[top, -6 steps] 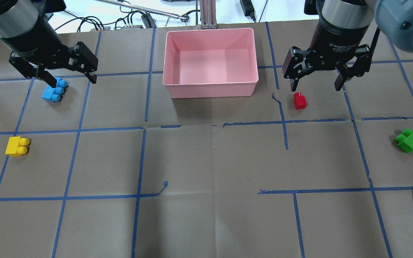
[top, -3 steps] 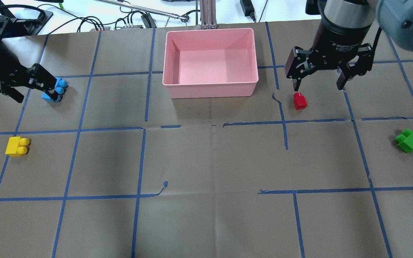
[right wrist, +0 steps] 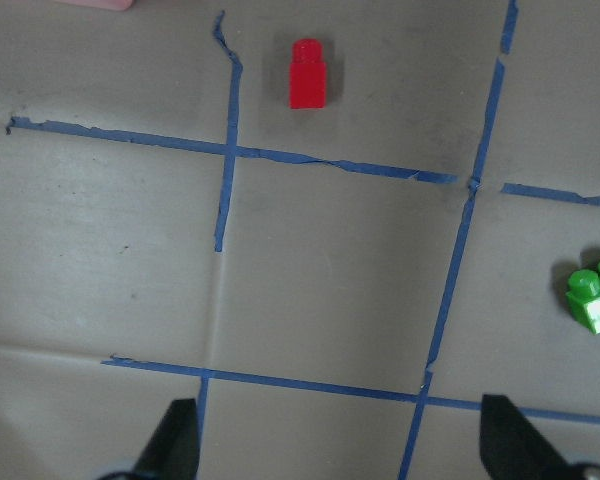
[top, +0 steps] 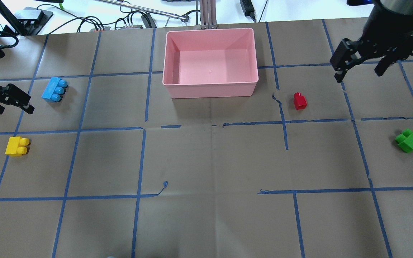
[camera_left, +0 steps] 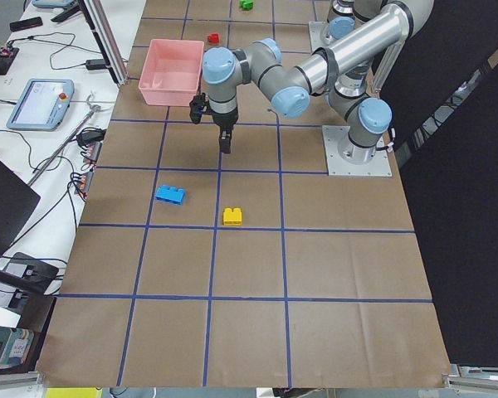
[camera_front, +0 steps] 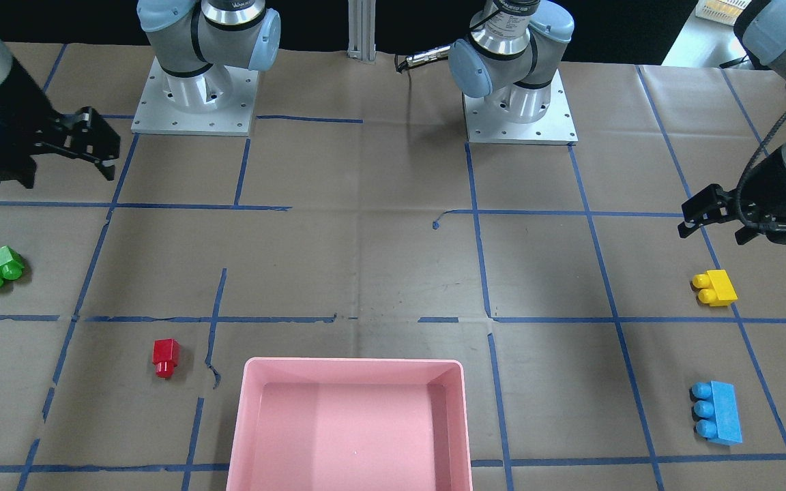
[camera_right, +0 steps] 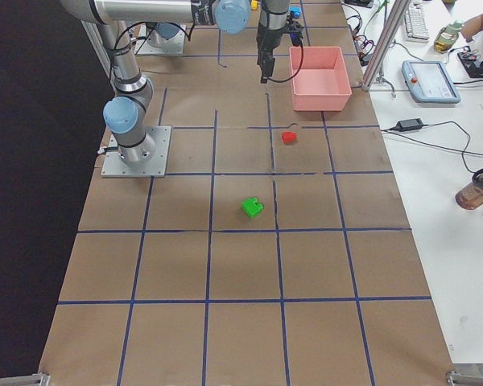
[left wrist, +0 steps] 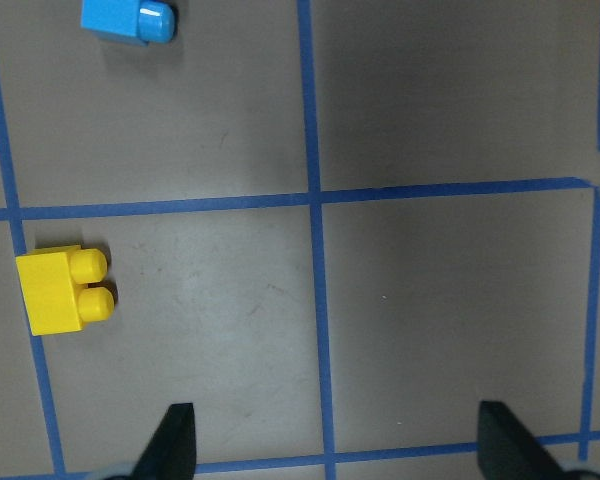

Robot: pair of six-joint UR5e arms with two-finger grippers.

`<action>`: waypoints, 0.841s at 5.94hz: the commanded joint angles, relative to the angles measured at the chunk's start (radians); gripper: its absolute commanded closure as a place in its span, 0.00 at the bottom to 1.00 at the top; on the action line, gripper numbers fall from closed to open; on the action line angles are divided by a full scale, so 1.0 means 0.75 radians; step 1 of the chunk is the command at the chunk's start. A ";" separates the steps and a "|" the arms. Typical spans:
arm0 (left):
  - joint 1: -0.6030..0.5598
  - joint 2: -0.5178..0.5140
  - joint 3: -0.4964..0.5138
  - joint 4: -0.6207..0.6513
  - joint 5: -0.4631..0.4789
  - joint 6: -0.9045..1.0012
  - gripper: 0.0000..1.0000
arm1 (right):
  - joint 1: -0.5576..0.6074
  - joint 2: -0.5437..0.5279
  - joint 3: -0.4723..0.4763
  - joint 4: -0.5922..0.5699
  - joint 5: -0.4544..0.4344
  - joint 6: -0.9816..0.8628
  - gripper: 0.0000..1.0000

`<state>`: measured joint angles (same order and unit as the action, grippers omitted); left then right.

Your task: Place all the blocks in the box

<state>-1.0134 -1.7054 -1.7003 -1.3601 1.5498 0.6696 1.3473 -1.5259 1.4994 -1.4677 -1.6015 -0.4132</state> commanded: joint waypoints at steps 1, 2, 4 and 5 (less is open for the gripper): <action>0.086 -0.137 -0.024 0.201 -0.003 0.136 0.02 | -0.216 0.022 0.001 -0.049 -0.022 -0.431 0.00; 0.136 -0.200 -0.052 0.293 -0.001 0.199 0.02 | -0.337 0.054 0.001 -0.064 -0.059 -0.668 0.00; 0.238 -0.331 -0.170 0.613 -0.001 0.285 0.02 | -0.517 0.158 0.005 -0.225 -0.063 -1.012 0.00; 0.247 -0.382 -0.179 0.678 0.003 0.285 0.02 | -0.561 0.222 0.042 -0.268 -0.059 -1.034 0.00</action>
<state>-0.8439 -1.9508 -1.8178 -0.9178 1.5502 0.8742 0.9679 -1.4050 1.5110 -1.6283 -1.6473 -1.1430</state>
